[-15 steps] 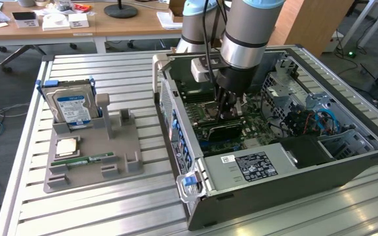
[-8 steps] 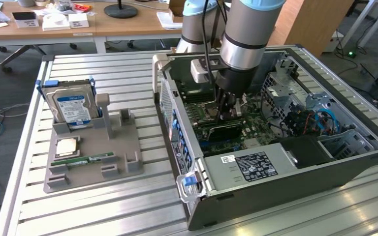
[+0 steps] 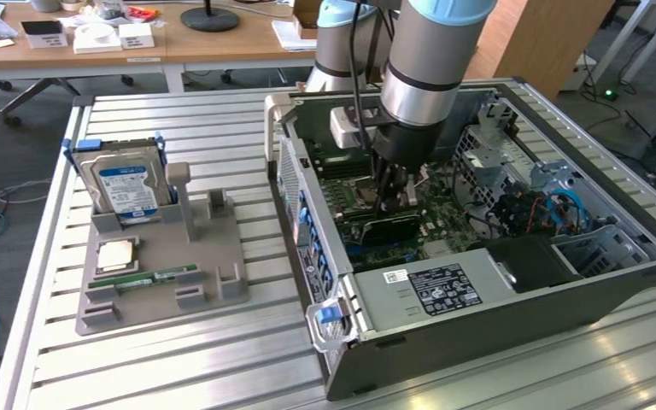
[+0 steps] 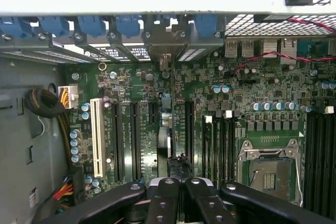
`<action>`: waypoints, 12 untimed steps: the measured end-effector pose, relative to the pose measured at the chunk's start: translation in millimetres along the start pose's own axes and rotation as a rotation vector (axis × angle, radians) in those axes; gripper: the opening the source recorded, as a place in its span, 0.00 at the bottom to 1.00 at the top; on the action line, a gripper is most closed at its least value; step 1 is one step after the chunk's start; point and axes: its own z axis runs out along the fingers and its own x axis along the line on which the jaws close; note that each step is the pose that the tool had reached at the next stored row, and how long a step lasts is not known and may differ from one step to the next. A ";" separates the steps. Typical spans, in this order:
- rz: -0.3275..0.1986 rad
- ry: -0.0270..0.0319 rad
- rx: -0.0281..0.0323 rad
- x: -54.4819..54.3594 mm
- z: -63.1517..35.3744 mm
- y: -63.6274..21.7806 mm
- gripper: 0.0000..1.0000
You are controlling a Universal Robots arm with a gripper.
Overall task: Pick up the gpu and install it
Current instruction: 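Press down on the gpu until it lock into place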
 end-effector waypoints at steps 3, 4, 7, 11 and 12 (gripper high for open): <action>0.001 0.0004 -0.0002 0.1 0.8 0.1 0.11; 0.000 0.0004 -0.0002 0.1 0.8 0.0 0.11; 0.001 0.0000 0.0000 0.0 1.0 0.0 0.11; 0.001 -0.0001 0.0000 0.3 1.1 0.1 0.11; 0.001 0.0001 0.0000 0.4 1.2 0.1 0.11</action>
